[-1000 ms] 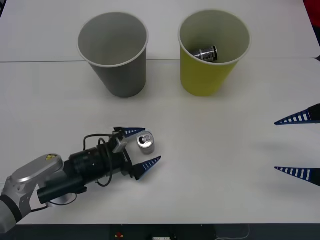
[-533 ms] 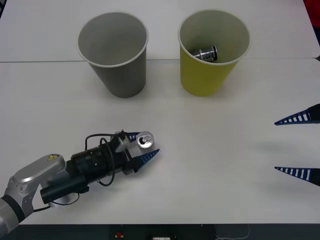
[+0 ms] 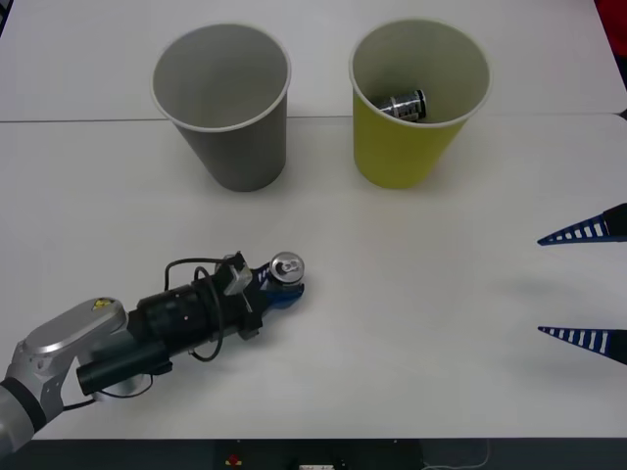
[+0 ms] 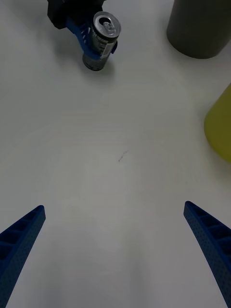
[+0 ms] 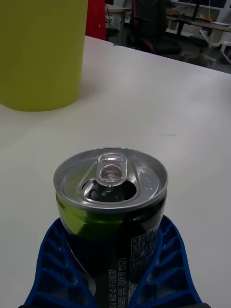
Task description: Put the can into the green bin and the plastic bottle into the gray bin
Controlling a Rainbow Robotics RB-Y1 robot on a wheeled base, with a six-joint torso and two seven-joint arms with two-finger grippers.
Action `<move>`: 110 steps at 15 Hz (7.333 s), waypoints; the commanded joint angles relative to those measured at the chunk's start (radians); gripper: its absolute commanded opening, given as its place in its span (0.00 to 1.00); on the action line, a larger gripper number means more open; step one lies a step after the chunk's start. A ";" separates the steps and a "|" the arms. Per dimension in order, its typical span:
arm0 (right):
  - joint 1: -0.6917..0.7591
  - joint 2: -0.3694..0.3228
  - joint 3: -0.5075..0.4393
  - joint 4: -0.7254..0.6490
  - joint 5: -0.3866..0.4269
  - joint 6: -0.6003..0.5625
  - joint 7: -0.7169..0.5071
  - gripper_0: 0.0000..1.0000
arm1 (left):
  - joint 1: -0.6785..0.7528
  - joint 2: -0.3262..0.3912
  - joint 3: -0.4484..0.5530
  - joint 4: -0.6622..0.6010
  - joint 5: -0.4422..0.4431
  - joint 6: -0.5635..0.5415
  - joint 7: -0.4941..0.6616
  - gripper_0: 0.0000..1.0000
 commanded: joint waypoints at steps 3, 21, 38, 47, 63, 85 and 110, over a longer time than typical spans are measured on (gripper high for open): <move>0.000 0.000 0.000 0.000 0.000 0.000 0.000 1.00 | -0.009 0.062 0.006 -0.061 -0.052 0.000 0.130 0.00; 0.000 0.000 0.000 0.000 0.000 0.000 0.000 1.00 | -0.009 0.186 0.264 -0.497 -0.836 0.005 1.345 0.00; 0.000 0.000 0.000 0.000 0.000 0.000 0.000 1.00 | -0.351 -0.118 0.463 -0.630 -1.500 -0.552 2.034 0.00; 0.000 0.000 0.000 0.000 0.000 0.000 0.000 1.00 | -0.757 -0.337 0.462 -0.264 -1.710 -0.699 2.031 0.00; 0.000 0.000 0.000 0.000 0.000 0.000 0.000 1.00 | -0.938 -0.441 0.350 0.069 -1.790 -0.580 1.965 0.74; 0.000 0.000 0.000 0.000 0.000 0.000 0.000 1.00 | -0.224 -0.062 0.615 -0.702 -1.267 -0.581 1.557 1.00; 0.000 0.000 0.000 0.000 0.000 0.000 0.000 1.00 | 0.358 0.496 0.769 -0.757 -0.884 -0.475 0.952 1.00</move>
